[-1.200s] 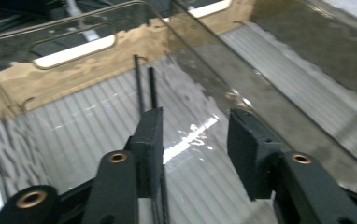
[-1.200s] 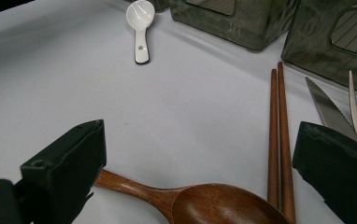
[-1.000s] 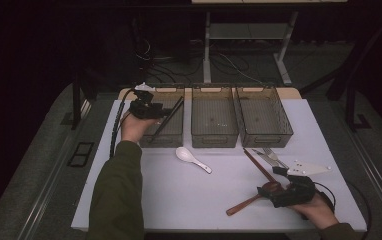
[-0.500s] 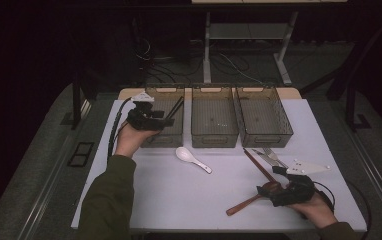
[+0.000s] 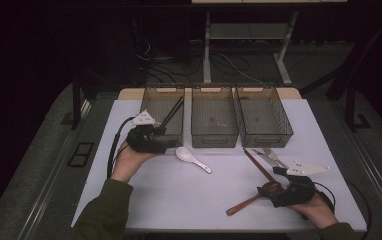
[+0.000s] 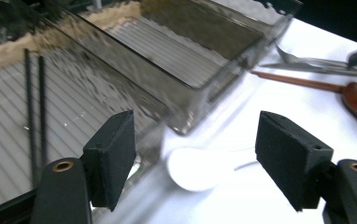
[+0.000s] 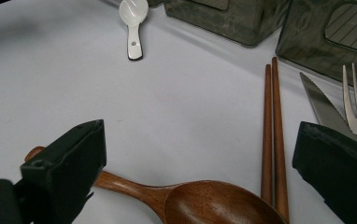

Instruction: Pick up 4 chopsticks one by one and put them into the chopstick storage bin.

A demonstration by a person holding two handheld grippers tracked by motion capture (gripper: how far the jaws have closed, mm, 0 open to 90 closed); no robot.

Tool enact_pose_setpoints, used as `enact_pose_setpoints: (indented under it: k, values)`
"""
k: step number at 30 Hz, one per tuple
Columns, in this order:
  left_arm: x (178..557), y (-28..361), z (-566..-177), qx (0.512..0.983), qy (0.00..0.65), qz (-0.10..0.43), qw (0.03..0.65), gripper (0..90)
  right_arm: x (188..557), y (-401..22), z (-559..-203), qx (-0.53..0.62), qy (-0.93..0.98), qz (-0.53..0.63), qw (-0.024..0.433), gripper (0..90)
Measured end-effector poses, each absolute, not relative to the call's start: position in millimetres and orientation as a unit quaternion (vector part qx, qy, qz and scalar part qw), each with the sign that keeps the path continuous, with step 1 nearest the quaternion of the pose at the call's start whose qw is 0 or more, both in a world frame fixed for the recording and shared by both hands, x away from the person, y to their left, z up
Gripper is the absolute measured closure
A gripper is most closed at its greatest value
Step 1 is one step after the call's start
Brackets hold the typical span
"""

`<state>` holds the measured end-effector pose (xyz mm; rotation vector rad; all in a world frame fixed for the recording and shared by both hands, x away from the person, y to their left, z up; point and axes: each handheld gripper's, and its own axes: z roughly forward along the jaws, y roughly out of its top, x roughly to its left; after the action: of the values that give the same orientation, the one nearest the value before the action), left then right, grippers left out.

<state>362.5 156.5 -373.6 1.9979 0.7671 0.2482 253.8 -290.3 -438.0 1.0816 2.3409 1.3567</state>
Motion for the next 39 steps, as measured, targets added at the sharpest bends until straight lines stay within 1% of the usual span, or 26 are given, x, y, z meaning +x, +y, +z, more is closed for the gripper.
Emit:
enact_pose_setpoints:
  k: [7,10,14,18,24,26,27,29,30,31,33,34,36,38,39]
  values:
    - [330.2,155.1,-388.4,0.817,0.302,0.111,0.479,23.1,253.6,-290.3,-437.4,0.368,0.8,0.459,0.116,3.3]
    - [318.9,153.6,-395.3,0.819,0.296,0.129,0.475,19.3,252.3,-290.1,-437.0,0.366,0.801,0.459,0.118,3.3]
    - [307.2,155.0,-404.9,0.813,0.299,0.101,0.49,15.7,253.1,-290.2,-437.3,0.367,0.801,0.458,0.117,3.3]
    - [297.1,155.9,-412.4,0.822,0.292,0.099,0.479,13.0,252.9,-290.5,-436.9,0.367,0.802,0.457,0.12,3.3]
    - [282.9,158.8,-419.3,0.821,0.288,0.087,0.486,8.3,254.2,-295.1,-433.2,0.373,0.804,0.448,0.116,3.3]
    - [279.4,158.9,-421.8,0.822,0.287,0.086,0.484,5.2,254.6,-297.1,-430.9,0.374,0.805,0.446,0.114,3.4]
    - [277.9,159.0,-422.7,0.821,0.286,0.084,0.487,2.3,254.5,-298.3,-429.6,0.375,0.805,0.444,0.115,5.6]
    - [275.4,159.3,-423.8,0.823,0.282,0.081,0.486,1.2,253.7,-300.6,-426.7,0.379,0.806,0.44,0.118,6.3]
    - [274.7,159.4,-424.7,0.826,0.28,0.08,0.483,1.0,253.9,-301.7,-425.6,0.383,0.806,0.435,0.118,8.9]
    - [274.9,159.3,-425.9,0.828,0.28,0.074,0.481,0.0,253.7,-303.2,-424.5,0.387,0.806,0.432,0.119,13.5]
    - [275.6,158.2,-428.3,0.829,0.282,0.069,0.478,0.0,253.7,-306.4,-422.7,0.393,0.806,0.426,0.118,16.7]
    - [275.8,157.6,-428.6,0.829,0.285,0.069,0.476,0.0,254.4,-308.2,-422.2,0.395,0.807,0.423,0.119,21.8]
    - [276.0,157.4,-428.9,0.83,0.284,0.067,0.475,0.0,254.7,-311.6,-421.3,0.399,0.808,0.418,0.118,28.0]
    - [275.7,157.3,-429.2,0.832,0.282,0.068,0.474,0.0,254.8,-315.4,-419.9,0.403,0.808,0.414,0.114,36.4]
    - [275.7,157.1,-429.7,0.833,0.28,0.068,0.472,0.0,254.9,-317.3,-419.6,0.404,0.808,0.413,0.114,38.9]
